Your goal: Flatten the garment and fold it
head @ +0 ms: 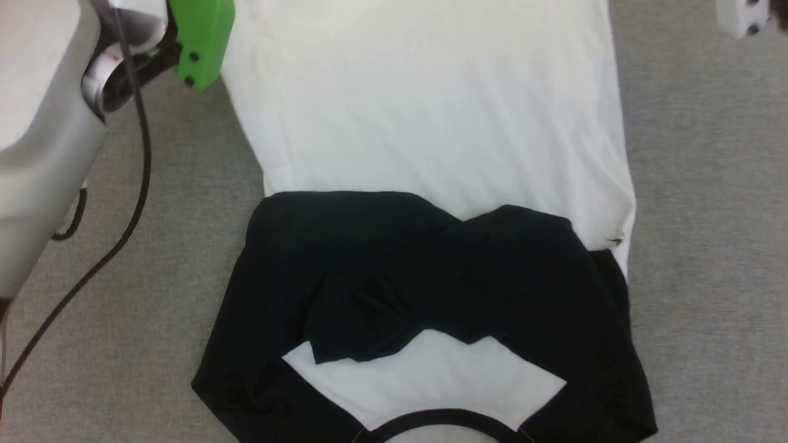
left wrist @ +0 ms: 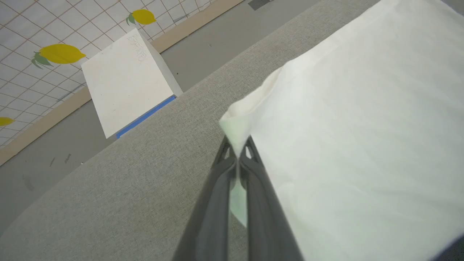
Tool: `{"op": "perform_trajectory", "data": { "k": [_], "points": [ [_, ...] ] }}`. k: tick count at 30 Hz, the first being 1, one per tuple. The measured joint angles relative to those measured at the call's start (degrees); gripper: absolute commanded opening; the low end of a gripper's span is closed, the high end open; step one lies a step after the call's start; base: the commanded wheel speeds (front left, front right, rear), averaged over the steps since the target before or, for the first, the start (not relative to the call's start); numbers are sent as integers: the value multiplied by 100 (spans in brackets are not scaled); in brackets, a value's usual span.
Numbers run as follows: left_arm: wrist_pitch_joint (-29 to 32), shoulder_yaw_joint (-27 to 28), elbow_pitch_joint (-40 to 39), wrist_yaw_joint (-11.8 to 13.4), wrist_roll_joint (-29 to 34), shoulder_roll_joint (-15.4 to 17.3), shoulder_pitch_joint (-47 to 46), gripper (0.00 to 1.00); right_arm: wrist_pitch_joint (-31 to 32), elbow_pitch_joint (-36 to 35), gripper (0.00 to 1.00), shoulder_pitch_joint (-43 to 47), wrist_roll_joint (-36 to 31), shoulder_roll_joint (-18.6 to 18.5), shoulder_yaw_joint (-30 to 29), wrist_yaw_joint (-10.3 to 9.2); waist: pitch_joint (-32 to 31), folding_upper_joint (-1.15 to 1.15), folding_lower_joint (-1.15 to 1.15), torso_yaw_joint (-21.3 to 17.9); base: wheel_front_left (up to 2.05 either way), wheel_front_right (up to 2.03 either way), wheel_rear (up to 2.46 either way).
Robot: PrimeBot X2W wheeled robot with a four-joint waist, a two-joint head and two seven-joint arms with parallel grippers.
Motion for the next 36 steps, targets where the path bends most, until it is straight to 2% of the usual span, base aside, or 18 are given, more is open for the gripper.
{"op": "perform_trajectory", "data": {
  "k": [2, 7, 15, 19, 20, 21, 27, 32, 36],
  "points": [
    [-108, -122, -2, 0, -16, -64, -177, 0, 474, 293, 100, -352, 92, -19, 83, 0, 127, 0, 0, 95, 0, 0, 0],
    [-376, -368, 71, 0, -90, -163, -523, 0, 951, 846, 100, -883, 73, 90, 51, 0, 437, 0, 0, 323, 0, 0, 0],
    [-791, -818, 372, 0, -368, -280, -828, 0, 917, 1578, 100, -964, -185, 305, 85, 0, 870, 0, 0, 668, 0, 0, 0],
    [-912, -1023, 550, 0, -504, -254, -895, 0, 792, 1615, 100, -961, -174, 290, 134, -2, 974, 0, -1, 727, 0, 0, 0],
    [-940, -1071, 610, 0, -554, -246, -912, 0, 755, 1614, 38, -970, -158, 290, 146, -1, 981, 0, -1, 714, 0, 0, 0],
    [-960, -1116, 668, 0, -617, -235, -939, 0, 680, 1627, 0, -971, -138, 294, 140, -1, 982, 0, -1, 694, 0, 0, 0],
    [-1156, -1365, 991, 0, -827, -210, -1020, 0, 91, 1786, 0, -947, -51, 413, 149, 0, 881, 0, 0, 563, 0, 0, 0],
    [-1571, -1439, 1287, 0, -929, -193, -1033, 0, -937, 1905, 0, -872, -104, 402, 194, 0, 636, 0, -1, 461, 0, 0, 0],
    [-1874, -1522, 1448, 0, -1025, -178, -1023, 0, -1527, 1930, 0, -752, 25, 398, 376, 0, 351, 0, -1, 385, 0, 0, 0]
  ]
}}
